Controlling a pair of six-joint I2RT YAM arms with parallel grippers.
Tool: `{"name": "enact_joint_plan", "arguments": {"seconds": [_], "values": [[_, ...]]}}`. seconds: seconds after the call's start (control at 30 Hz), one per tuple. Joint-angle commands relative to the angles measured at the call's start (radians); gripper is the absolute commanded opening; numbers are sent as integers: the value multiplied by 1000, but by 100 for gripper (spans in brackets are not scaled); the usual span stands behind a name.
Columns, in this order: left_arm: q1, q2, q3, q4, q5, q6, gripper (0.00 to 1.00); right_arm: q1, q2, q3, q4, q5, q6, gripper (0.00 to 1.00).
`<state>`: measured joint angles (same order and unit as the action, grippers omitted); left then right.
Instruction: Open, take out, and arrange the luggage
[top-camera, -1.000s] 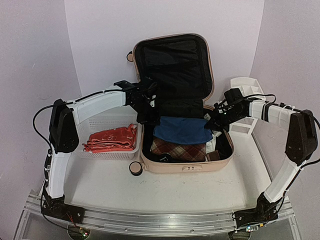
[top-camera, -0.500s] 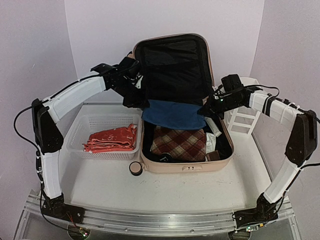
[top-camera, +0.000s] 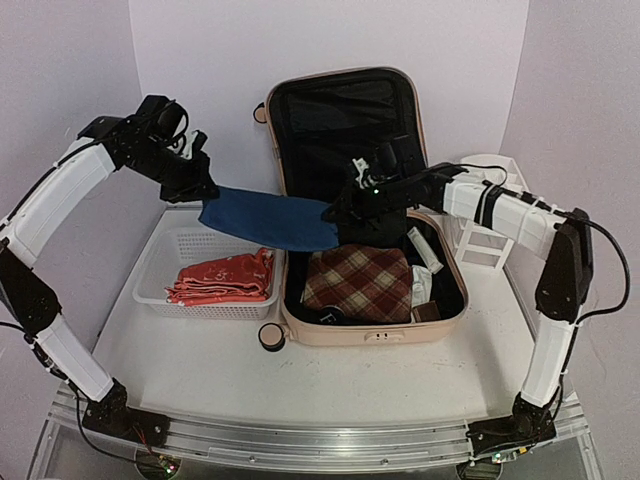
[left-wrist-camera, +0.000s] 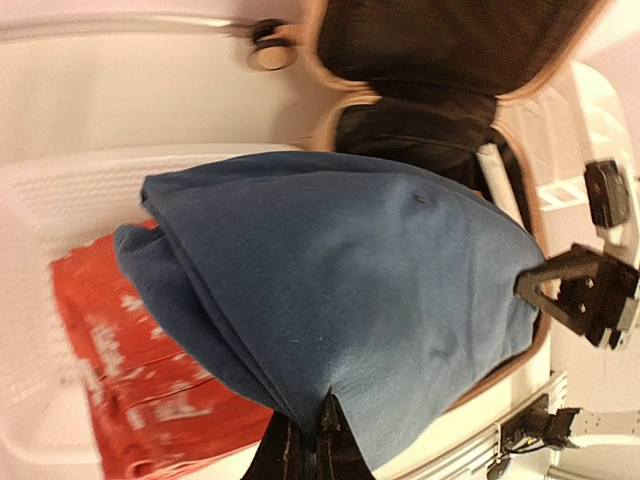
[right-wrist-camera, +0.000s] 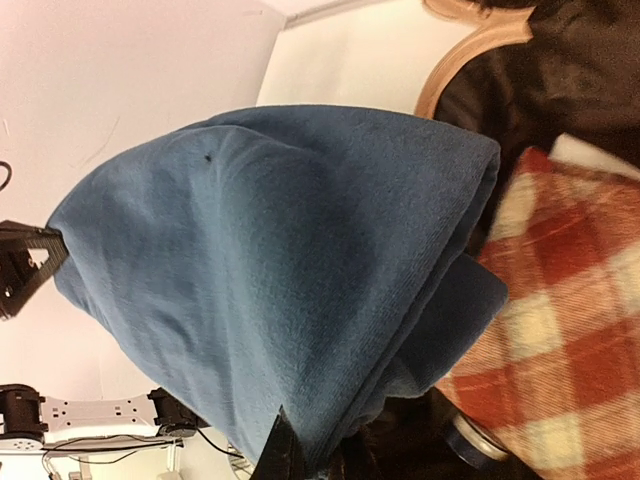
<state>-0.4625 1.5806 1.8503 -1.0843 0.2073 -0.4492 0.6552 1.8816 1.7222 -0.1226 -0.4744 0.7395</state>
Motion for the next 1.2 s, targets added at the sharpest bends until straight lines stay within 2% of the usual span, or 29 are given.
{"name": "enact_joint_plan", "arguments": {"seconds": [0.0, 0.3, 0.7, 1.0, 1.17], "values": [[111, -71, -54, -29, 54, 76, 0, 59, 92, 105, 108, 21, 63, 0], [287, -49, -96, -61, 85, 158, 0, 135, 290, 266, 236, 44, 119, 0], [434, 96, 71, -62, 144, 200, 0, 138, 479, 491, 331, 55, 138, 0], [455, 135, -120, -61, 163, 229, 0, 143, 577, 448, 333, 45, 244, 0], [455, 122, -247, -60, 174, 239, 0, 154, 569, 364, 334, 37, 283, 0]]}}
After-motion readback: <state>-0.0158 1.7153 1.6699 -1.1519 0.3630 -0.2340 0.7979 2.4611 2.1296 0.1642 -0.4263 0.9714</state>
